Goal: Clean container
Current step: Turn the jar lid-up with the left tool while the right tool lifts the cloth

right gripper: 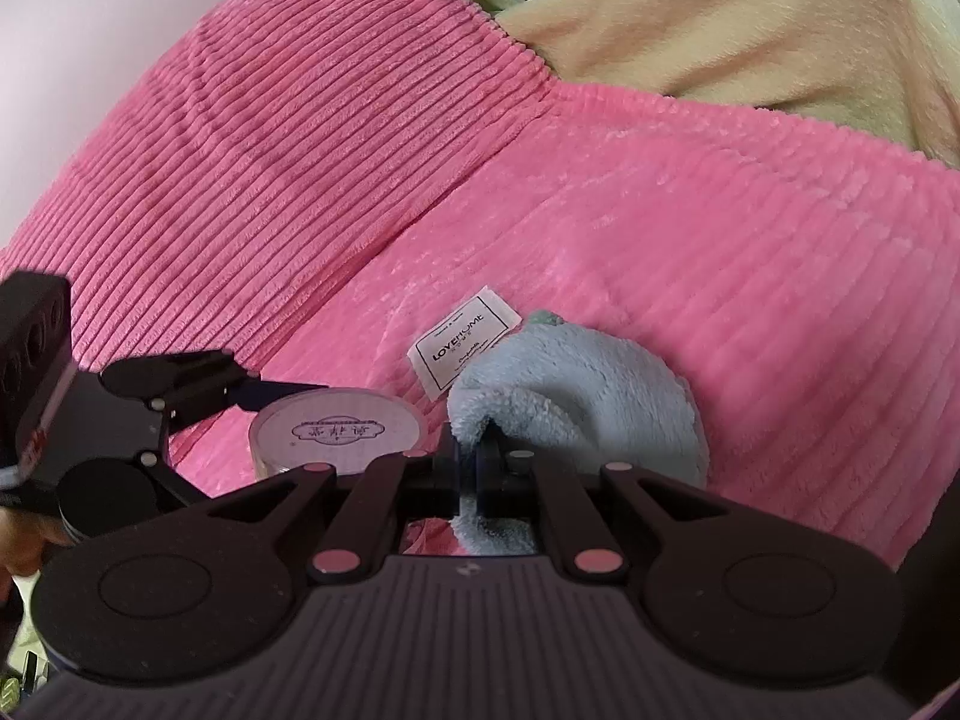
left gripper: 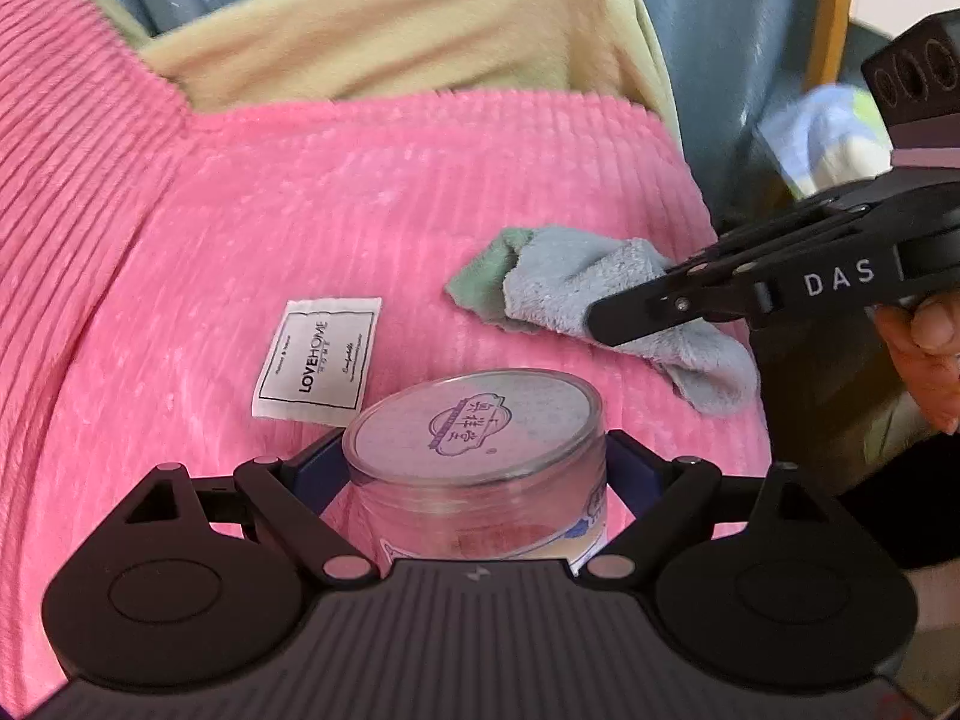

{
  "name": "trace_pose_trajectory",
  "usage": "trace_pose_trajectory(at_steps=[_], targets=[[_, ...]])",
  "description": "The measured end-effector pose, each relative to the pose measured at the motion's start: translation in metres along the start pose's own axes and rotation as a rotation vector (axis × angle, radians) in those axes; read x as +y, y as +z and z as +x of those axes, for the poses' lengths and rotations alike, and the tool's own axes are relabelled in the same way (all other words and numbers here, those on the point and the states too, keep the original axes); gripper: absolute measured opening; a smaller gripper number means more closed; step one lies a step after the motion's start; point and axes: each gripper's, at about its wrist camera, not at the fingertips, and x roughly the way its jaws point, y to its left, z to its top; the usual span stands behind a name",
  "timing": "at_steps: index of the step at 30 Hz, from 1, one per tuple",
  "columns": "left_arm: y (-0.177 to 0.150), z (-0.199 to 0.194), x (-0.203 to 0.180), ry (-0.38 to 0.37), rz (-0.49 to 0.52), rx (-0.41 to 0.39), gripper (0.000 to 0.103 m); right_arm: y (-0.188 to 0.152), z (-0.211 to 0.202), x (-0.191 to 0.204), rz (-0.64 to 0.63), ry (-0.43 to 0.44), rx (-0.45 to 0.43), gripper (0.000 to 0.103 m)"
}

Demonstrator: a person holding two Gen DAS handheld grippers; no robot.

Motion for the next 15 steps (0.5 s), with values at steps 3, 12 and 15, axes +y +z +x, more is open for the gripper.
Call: trace_pose_trajectory(at_steps=[3, 12, 15], targets=[[-0.019, -0.008, -0.001, 0.018, -0.050, -0.089, 0.089, 0.000, -0.001, 0.002, -0.013, -0.004, -0.016, 0.003], [-0.054, -0.023, -0.020, 0.082, -0.116, -0.103, 0.086, 0.003, -0.002, 0.011, -0.026, 0.009, -0.042, 0.003], [-0.057, -0.026, -0.020, 0.087, -0.140, -0.092, 0.087, 0.002, -0.004, 0.012, -0.043, 0.007, -0.047, 0.003]])
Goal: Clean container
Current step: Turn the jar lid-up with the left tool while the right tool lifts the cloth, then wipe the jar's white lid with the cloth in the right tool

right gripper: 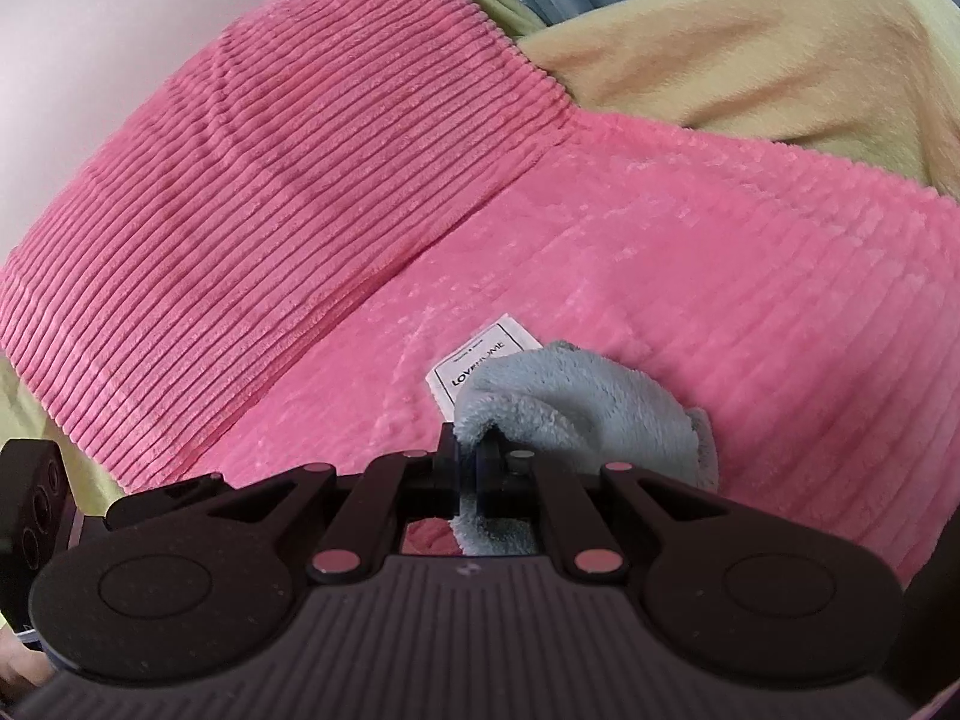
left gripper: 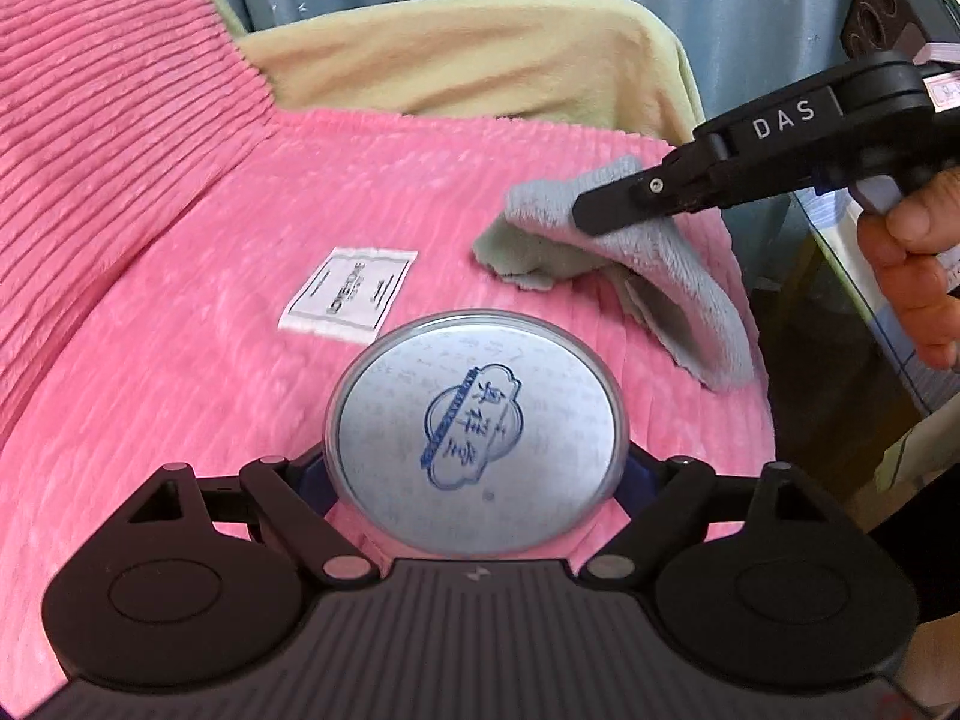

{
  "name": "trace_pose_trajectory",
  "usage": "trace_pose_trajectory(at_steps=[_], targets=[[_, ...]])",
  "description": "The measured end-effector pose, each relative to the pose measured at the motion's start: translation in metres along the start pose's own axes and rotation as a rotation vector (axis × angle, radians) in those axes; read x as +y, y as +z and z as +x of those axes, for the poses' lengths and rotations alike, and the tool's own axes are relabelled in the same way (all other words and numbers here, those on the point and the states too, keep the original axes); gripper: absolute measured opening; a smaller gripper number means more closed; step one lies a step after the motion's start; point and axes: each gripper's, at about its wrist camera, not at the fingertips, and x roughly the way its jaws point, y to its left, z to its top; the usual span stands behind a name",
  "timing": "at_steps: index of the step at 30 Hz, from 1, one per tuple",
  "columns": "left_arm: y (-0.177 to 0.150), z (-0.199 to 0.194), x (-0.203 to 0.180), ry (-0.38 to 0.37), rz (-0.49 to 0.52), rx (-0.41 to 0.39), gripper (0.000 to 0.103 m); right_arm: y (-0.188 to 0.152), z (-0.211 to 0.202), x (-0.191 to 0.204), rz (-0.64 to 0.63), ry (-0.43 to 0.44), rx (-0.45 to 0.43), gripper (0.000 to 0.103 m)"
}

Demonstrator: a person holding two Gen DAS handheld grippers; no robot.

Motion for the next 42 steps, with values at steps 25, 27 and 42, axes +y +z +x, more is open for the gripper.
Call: trace_pose_trajectory(at_steps=[25, 27, 42], targets=[[0.007, 0.036, -0.045, 0.106, -0.011, -0.270, 0.085, 0.007, -0.020, 0.041, -0.306, 0.108, -0.114, 0.003], [-0.001, 0.038, -0.044, 0.112, -0.052, -0.314, 0.085, 0.005, -0.013, 0.045, -0.352, 0.112, -0.078, 0.003], [-0.007, 0.044, -0.032, 0.075, -0.058, -0.353, 0.085, 0.004, 0.008, 0.047, -0.304, 0.198, 0.134, 0.003]])
